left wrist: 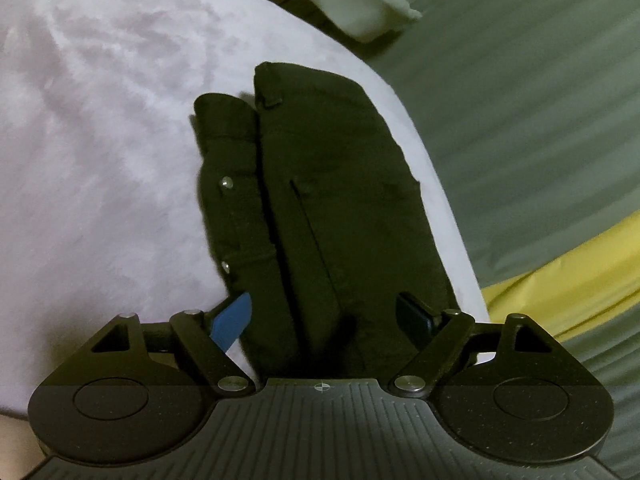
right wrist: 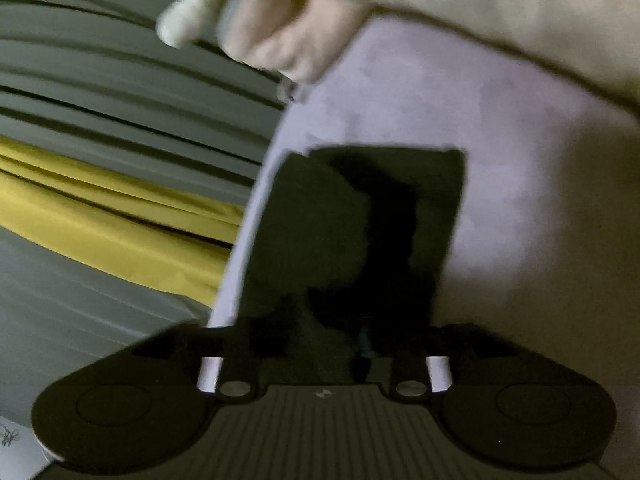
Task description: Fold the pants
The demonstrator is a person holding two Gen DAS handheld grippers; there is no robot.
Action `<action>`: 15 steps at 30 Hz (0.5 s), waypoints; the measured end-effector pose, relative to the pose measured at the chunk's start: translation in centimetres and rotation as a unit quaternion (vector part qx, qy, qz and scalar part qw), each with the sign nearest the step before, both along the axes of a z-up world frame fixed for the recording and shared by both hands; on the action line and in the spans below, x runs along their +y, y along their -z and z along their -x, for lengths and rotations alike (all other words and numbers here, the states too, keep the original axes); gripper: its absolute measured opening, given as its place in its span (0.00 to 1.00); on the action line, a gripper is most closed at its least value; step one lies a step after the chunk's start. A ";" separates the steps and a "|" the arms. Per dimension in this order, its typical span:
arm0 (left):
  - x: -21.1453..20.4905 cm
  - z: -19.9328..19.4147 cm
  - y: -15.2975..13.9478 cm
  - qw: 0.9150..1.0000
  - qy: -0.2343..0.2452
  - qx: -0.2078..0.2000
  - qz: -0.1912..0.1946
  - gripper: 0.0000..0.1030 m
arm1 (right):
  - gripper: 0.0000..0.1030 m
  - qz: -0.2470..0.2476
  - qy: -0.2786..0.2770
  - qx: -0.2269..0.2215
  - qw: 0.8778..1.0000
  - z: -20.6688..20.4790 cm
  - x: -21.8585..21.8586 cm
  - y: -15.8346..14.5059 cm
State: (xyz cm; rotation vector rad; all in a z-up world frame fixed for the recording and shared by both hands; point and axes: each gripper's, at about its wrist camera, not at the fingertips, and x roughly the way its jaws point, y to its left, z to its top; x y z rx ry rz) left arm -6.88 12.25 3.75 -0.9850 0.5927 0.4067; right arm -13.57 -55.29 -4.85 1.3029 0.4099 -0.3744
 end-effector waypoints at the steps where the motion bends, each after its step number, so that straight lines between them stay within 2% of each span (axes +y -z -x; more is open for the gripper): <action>1: 0.0 -0.2 0.1 1.000 0.001 0.001 0.000 0.84 | 0.42 0.001 0.001 -0.006 1.000 -0.3 0.0 0.2; 3: 0.1 -0.3 0.1 1.000 0.001 0.001 0.001 0.84 | 0.42 -0.001 0.000 -0.011 1.000 -1.0 0.0 0.1; 4: 0.1 -0.4 0.0 1.000 0.000 0.000 0.002 0.84 | 0.36 0.003 -0.002 -0.005 1.000 -1.5 0.1 -0.3; 5: 0.2 -0.5 0.1 1.000 0.000 0.000 0.003 0.84 | 0.25 0.014 -0.008 0.002 1.000 -1.9 0.2 -0.8; 6: 0.1 -0.6 -0.1 1.000 0.000 -0.002 0.003 0.84 | 0.05 0.037 -0.021 0.016 0.999 -2.7 0.4 -1.8; 8: 0.3 -0.6 -0.2 1.000 0.002 -0.007 0.001 0.84 | 0.04 0.097 -0.033 0.030 0.994 -3.5 1.1 -4.7; 9: 0.3 -0.6 -0.4 1.000 0.002 -0.010 -0.001 0.84 | 0.04 0.121 -0.033 0.005 0.992 -3.4 1.4 -6.4; 11: 0.3 -0.4 -0.6 1.000 0.001 -0.013 -0.005 0.84 | 0.03 0.123 -0.029 -0.088 0.988 -2.3 1.3 -9.2; 13: 0.5 -0.2 -0.7 1.000 0.002 -0.019 -0.007 0.85 | 0.03 0.149 -0.038 -0.147 0.977 -0.9 1.3 -10.6; 15: 0.7 0.0 -0.5 1.000 0.001 -0.022 -0.008 0.85 | 0.03 0.181 -0.046 -0.146 0.971 0.4 1.1 -10.2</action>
